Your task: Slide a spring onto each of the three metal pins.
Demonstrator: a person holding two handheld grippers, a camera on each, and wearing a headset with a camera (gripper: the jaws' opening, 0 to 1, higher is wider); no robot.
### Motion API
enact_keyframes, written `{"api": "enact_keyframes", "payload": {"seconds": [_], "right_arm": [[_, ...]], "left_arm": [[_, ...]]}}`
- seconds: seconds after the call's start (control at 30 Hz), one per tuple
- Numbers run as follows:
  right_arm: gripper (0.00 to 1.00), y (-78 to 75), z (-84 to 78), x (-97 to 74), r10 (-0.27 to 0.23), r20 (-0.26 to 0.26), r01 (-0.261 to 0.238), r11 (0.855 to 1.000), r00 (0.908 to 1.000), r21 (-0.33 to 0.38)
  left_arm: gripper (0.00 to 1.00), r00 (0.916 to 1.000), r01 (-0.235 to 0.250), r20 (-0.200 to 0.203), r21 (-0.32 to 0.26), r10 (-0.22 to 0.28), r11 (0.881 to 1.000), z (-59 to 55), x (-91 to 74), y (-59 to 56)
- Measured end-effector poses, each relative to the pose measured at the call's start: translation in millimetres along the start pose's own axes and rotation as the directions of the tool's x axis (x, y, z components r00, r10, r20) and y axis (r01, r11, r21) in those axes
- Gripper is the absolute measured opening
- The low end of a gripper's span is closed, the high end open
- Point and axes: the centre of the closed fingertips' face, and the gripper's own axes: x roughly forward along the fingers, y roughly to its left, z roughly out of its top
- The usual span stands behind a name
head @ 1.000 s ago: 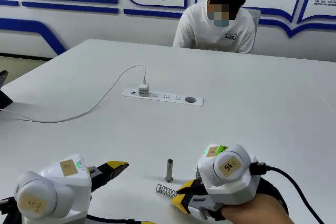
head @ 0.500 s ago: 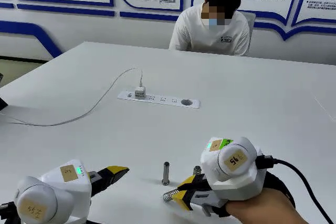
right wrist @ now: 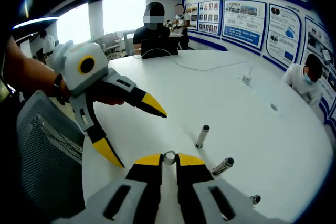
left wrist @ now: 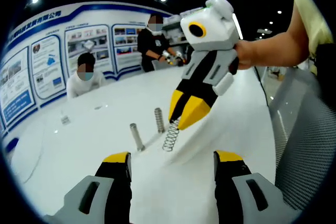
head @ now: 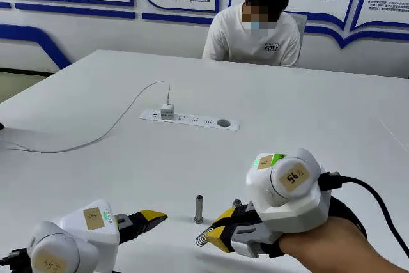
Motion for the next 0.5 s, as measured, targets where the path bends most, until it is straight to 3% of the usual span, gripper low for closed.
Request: {"api": "enact_keyframes", "payload": {"seconds": [0.17, 0.5], "right_arm": [[0.12, 9.5, 1.5, -0.9, 0.034, -0.013, -0.034, 0.999, 0.9994, 0.002], [0.12, 21.5, 5.5, -1.2, 0.072, -0.022, -0.072, 0.997, 0.9972, 0.004]], "left_arm": [[0.48, 0.9999, 0.013, 0.000, 0.054, -0.013, 0.998, -0.1, 2.4, -3.3], [0.34, 0.9995, 0.030, -0.008, 0.096, -0.029, 0.995, -2.3, 9.0, -7.0]]}}
